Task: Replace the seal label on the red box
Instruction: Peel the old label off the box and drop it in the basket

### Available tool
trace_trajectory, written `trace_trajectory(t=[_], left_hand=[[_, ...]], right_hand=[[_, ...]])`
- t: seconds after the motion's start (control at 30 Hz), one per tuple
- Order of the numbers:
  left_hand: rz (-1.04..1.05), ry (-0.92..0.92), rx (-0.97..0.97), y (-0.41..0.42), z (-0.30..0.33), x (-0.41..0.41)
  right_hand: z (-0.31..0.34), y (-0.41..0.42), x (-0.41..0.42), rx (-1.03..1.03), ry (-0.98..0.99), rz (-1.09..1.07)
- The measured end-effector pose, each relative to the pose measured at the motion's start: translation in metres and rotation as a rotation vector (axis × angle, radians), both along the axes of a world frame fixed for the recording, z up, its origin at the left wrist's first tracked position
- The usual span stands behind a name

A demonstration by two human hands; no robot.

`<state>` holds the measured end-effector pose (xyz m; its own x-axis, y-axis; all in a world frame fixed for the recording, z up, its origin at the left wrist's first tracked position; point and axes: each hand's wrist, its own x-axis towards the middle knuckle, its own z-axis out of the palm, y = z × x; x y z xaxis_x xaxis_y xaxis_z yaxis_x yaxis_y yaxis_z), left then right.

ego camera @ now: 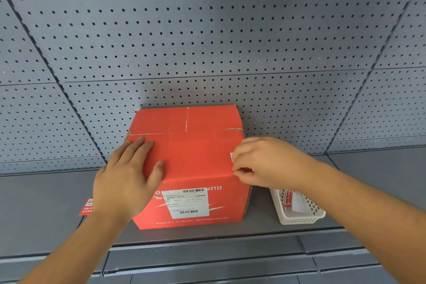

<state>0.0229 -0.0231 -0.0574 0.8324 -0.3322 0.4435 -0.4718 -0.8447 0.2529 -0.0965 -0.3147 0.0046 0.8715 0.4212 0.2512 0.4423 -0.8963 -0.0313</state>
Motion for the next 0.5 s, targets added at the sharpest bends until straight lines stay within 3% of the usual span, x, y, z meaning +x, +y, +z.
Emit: trace_trajectory(t=[0.23,0.5], left_hand=[[0.000,0.007,0.001,0.001,0.000,-0.001],[-0.002,0.004,-0.003,0.001,0.000,0.000]], right_hand=[[-0.007,0.002,0.000,-0.001,-0.053,-0.039],[-0.005,-0.009,-0.005,0.060,0.022,-0.020]])
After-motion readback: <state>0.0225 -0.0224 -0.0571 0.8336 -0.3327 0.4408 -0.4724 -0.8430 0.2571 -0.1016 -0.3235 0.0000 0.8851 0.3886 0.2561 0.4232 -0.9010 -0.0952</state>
